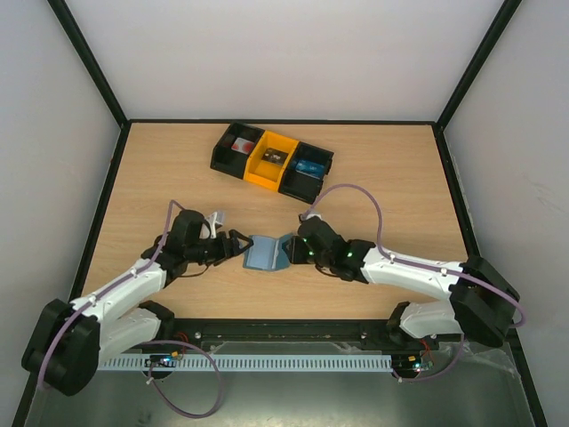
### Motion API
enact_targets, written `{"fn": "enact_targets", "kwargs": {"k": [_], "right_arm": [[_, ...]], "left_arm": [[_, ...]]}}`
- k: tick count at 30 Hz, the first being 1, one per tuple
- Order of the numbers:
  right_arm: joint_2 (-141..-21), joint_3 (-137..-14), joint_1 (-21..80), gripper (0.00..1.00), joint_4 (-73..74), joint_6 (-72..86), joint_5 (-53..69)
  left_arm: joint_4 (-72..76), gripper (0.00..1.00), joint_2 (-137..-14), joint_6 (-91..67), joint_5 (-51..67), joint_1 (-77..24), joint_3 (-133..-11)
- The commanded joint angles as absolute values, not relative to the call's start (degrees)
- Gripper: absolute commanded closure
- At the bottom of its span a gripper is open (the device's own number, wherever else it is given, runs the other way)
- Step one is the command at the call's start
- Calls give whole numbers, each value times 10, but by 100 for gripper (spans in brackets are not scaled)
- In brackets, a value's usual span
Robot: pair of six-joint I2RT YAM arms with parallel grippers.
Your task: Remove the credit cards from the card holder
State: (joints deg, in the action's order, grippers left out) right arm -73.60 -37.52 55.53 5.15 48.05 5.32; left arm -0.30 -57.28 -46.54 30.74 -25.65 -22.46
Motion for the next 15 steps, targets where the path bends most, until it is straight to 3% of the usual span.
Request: {"fn": "enact_targets", "kwargs": {"k": [1,10,15], "right_arm": [[-748,-412,558,73,18,494,67],[-830,-432,559,78,-71,515,145],[-861,-427,558,80,-45,475,120]], "left_arm": [[63,23,-603,-491,346,-246,-229],[87,26,-627,-500,343,-235,-231],[93,29,-642,-513,350,-230,-231]]}}
